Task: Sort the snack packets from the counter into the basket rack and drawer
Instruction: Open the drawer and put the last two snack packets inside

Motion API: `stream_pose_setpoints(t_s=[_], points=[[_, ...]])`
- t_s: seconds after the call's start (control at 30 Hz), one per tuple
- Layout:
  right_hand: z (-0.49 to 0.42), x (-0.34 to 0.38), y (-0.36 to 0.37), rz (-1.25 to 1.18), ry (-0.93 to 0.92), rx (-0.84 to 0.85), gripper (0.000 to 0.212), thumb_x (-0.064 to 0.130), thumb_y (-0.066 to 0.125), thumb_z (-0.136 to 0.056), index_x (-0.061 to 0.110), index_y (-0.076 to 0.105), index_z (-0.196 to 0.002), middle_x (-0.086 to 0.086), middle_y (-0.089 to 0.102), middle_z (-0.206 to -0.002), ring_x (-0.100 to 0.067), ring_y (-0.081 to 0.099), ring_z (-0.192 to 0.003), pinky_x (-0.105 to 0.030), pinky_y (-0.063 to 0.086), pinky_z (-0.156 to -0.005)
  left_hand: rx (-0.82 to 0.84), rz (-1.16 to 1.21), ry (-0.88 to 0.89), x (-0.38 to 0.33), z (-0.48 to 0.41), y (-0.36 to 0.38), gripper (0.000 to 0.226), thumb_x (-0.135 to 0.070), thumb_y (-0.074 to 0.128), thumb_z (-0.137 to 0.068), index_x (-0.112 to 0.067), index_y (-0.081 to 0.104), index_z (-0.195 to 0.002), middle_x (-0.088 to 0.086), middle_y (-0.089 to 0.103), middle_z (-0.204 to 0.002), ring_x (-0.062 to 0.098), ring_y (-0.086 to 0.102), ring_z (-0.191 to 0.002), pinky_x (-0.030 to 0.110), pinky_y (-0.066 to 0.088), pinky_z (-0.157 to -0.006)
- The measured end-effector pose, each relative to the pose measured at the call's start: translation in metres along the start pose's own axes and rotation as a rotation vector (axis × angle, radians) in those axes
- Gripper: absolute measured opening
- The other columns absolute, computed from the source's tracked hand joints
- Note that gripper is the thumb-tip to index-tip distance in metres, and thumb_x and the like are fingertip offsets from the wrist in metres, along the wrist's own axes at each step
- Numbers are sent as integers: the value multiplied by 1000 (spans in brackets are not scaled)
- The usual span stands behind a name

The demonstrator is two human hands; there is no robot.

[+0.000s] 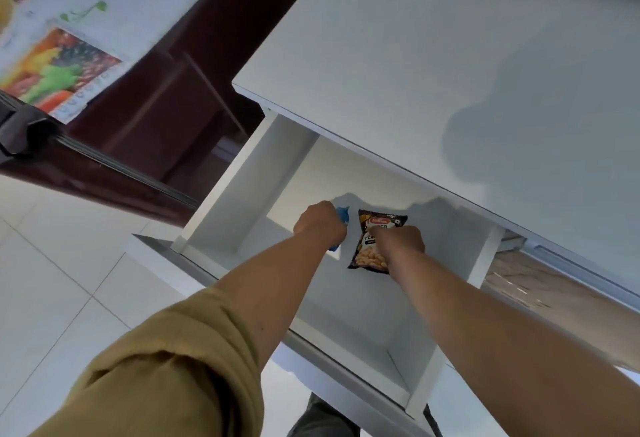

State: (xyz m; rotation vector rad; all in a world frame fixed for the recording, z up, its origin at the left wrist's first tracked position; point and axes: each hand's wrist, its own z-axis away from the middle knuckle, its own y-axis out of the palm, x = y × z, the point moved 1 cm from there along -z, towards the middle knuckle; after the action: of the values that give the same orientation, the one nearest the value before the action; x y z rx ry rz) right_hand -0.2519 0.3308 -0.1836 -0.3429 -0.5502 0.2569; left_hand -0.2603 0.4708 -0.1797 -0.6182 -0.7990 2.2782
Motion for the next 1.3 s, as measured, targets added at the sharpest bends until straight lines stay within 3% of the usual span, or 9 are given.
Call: stream_pose_setpoints(t_s=[0.13,0.27,0.43,0.57,0.8,1.0,1.1,1.2,1.3], points=[[-14,-7,6,-6,6,24,40,33,77,-79,7,63,-106,-5,63,-86,-20,58,-70,-26,48,-67,67,-77,34,-1,-10,9,15,-10,61,-87,-6,57,-101,8,58,-94,26,64,-93,31,49,-70],[-18,-12,10,0,21,33,41,31,78,-79,7,60,-107,-5,62,-88,-19,58,-72,-26,47,-64,72,-136,64,0,-14,15,11,-8,57,-86,-10,49,-92,4,55,-86,22,59,-85,30,48,-69],[-16,-14,10,8,44,40,28,25,75,-78,13,53,-89,0,55,-76,-15,53,-65,-26,47,-65,89,-93,63,9,-23,16,16,-19,68,-81,-12,54,-86,5,63,-86,19,60,-77,26,43,-57],[-18,-18,8,76,2,20,21,24,71,-80,11,62,-93,-3,60,-78,-19,59,-70,-26,50,-67,74,-92,66,17,-24,12,15,-20,67,-82,-13,54,-88,2,57,-80,21,60,-80,27,44,-62],[-2,-11,9,244,-68,-22,62,37,69,-75,11,46,-127,-5,61,-107,-23,58,-89,-29,51,-75,139,-174,121,14,-11,5,20,-27,57,-88,-11,60,-100,5,65,-98,21,62,-88,29,47,-68],[56,-9,-11,465,-529,55,43,40,70,-76,26,52,-113,7,65,-100,-13,64,-88,-29,54,-67,-19,-270,345,28,73,-34,49,-52,46,-96,-19,49,-132,3,57,-126,22,58,-109,36,51,-80],[92,-18,-33,439,-802,131,51,32,70,-78,28,54,-126,7,64,-114,-8,62,-101,-30,56,-83,-178,-217,524,63,119,-49,52,-57,43,-95,-23,49,-134,-2,57,-131,17,56,-115,39,50,-93],[126,-30,-60,618,-1173,15,52,38,61,-84,17,55,-131,-2,57,-135,-16,51,-126,-36,48,-102,-288,-175,656,99,156,-53,58,-65,35,-93,-25,55,-131,-4,61,-130,15,58,-116,34,48,-98],[158,-43,-76,777,-1250,6,54,50,53,-88,22,54,-135,2,46,-148,-14,35,-141,-33,30,-115,-347,-222,690,127,171,-43,61,-68,36,-93,-23,59,-126,-2,64,-127,18,59,-118,38,49,-98]])
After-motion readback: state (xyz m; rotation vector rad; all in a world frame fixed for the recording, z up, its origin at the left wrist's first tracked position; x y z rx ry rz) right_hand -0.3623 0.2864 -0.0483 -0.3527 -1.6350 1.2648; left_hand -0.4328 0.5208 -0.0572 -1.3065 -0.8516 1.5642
